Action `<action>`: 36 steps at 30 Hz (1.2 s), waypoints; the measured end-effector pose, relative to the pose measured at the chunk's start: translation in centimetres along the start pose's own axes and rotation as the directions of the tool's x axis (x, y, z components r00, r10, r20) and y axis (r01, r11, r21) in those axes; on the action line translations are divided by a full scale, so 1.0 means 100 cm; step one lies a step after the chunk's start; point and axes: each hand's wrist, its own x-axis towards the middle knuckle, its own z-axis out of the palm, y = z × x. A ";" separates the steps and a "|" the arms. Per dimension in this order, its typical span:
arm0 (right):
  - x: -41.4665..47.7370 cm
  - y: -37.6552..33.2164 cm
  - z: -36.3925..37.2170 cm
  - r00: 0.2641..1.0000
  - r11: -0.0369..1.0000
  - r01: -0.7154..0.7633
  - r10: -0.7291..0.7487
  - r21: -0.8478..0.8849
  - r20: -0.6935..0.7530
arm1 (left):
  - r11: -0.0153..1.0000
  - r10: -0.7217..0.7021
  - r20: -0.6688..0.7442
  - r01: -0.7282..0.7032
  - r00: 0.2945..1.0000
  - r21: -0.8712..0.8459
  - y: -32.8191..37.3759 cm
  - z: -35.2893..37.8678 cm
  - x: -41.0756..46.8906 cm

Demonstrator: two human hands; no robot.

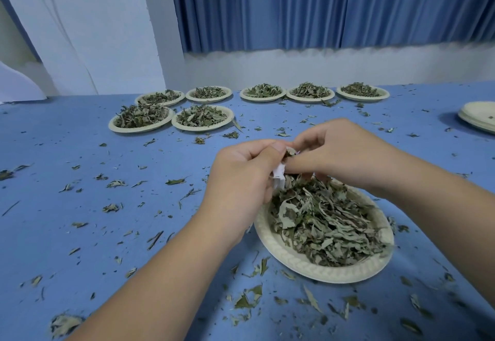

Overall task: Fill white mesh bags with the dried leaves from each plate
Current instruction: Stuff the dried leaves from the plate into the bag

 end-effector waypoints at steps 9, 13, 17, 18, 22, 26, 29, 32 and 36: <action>0.006 0.000 0.014 0.984 0.964 -0.002 -0.046 -0.267 -0.175 | 0.997 0.046 -0.067 -0.042 0.997 0.058 -0.003 0.003 0.000; -0.006 0.003 0.010 1.000 0.990 0.018 -0.015 0.141 -0.026 | 0.997 0.075 -0.143 -0.074 0.987 0.016 -0.002 0.000 0.002; -0.010 0.004 0.010 0.994 0.902 -0.051 0.006 0.429 0.106 | 0.993 0.035 -0.122 -0.048 0.992 -0.105 0.000 0.001 -0.001; -0.009 0.003 0.011 0.996 0.898 -0.053 0.014 0.436 0.092 | 0.993 0.036 -0.107 -0.047 0.994 -0.106 0.000 0.002 -0.002; -0.005 -0.003 0.014 0.996 0.937 -0.080 0.090 0.340 -0.015 | 0.996 0.085 -0.058 -0.084 0.995 0.015 -0.001 0.004 -0.004; 0.002 -0.009 0.018 0.978 0.991 -0.122 0.111 -0.054 -0.177 | 0.990 0.105 -0.034 -0.101 0.994 0.102 -0.004 0.008 -0.004; 0.005 -0.012 0.022 0.974 0.968 -0.110 0.059 -0.224 -0.221 | 0.986 0.113 -0.056 -0.105 0.992 0.126 -0.005 0.009 -0.003; 0.001 -0.011 0.015 0.994 0.999 -0.052 0.052 0.009 -0.101 | 0.983 0.143 -0.101 -0.129 0.985 0.131 -0.003 0.006 -0.001; -0.002 -0.010 -0.003 0.983 0.929 -0.140 0.089 0.343 0.161 | 0.982 0.161 -0.161 -0.141 0.974 0.127 -0.002 0.004 0.001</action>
